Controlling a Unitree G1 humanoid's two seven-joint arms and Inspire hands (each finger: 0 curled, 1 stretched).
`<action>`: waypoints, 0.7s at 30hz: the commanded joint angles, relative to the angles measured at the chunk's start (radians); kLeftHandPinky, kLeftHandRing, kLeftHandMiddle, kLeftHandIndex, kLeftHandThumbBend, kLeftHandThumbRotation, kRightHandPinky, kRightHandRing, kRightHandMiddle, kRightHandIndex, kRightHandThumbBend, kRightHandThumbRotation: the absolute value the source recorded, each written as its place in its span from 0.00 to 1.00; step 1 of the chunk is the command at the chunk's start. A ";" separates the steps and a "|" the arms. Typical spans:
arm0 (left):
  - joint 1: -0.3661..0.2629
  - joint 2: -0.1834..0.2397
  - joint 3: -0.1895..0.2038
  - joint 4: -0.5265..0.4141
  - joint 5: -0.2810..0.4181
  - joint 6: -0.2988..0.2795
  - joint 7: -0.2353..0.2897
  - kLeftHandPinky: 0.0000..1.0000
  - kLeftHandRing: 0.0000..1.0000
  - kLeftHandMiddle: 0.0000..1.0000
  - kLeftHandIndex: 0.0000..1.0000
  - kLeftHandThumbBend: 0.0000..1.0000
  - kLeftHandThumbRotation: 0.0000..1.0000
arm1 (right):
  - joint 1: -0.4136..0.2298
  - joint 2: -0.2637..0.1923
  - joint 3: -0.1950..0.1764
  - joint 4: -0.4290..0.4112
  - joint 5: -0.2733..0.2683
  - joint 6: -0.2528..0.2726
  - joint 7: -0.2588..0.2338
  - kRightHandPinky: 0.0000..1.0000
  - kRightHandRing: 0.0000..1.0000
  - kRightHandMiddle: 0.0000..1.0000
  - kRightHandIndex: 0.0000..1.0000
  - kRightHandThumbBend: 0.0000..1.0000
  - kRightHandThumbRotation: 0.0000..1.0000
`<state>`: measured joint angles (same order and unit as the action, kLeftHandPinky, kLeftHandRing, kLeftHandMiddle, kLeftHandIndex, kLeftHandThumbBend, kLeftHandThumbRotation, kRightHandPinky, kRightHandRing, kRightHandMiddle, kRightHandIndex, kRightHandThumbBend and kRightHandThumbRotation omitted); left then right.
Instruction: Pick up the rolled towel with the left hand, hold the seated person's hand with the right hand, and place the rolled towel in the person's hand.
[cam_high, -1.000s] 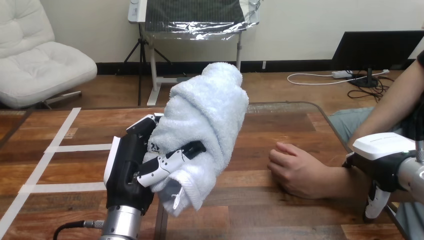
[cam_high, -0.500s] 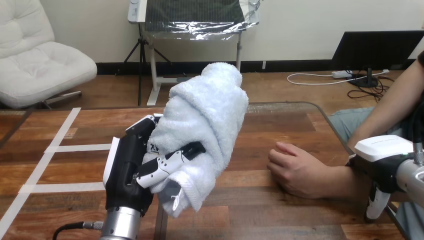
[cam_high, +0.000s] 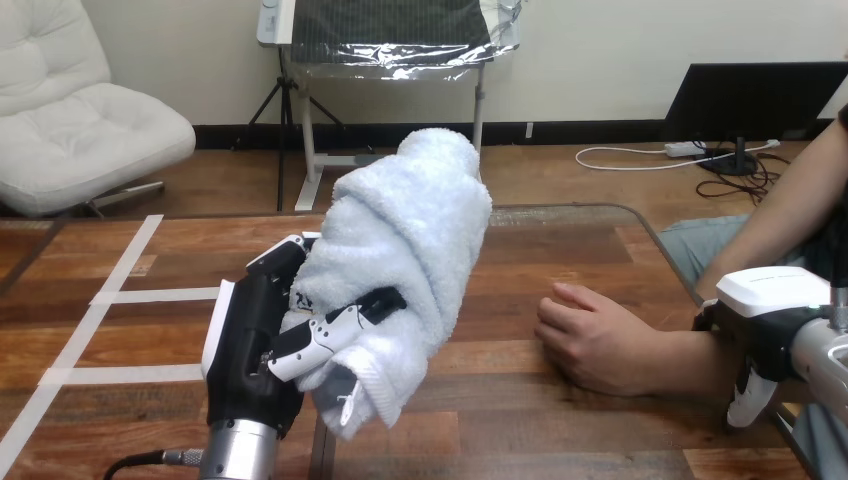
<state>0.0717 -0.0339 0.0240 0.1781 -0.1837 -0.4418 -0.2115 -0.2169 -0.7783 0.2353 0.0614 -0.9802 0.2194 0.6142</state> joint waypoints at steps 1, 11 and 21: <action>-0.045 0.006 0.008 -0.073 -0.014 -0.020 -0.003 0.25 0.34 0.40 0.47 0.61 0.00 | -0.072 0.015 0.000 0.029 0.001 0.019 -0.028 0.67 0.75 0.81 0.82 0.69 0.03; -0.048 0.012 0.011 -0.065 -0.010 -0.032 -0.007 0.24 0.34 0.40 0.48 0.60 0.00 | -0.078 0.026 -0.002 0.065 0.036 -0.001 -0.060 0.59 0.68 0.74 0.77 0.69 0.01; -0.046 0.011 0.010 -0.076 -0.019 -0.019 -0.004 0.24 0.33 0.40 0.47 0.61 0.00 | -0.075 0.039 -0.007 0.094 0.084 -0.022 -0.129 0.41 0.52 0.60 0.68 0.74 0.00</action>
<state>0.0719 -0.0229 0.0292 0.1767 -0.1881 -0.4419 -0.2125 -0.2379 -0.7617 0.2372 0.1315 -0.9193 0.2061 0.5284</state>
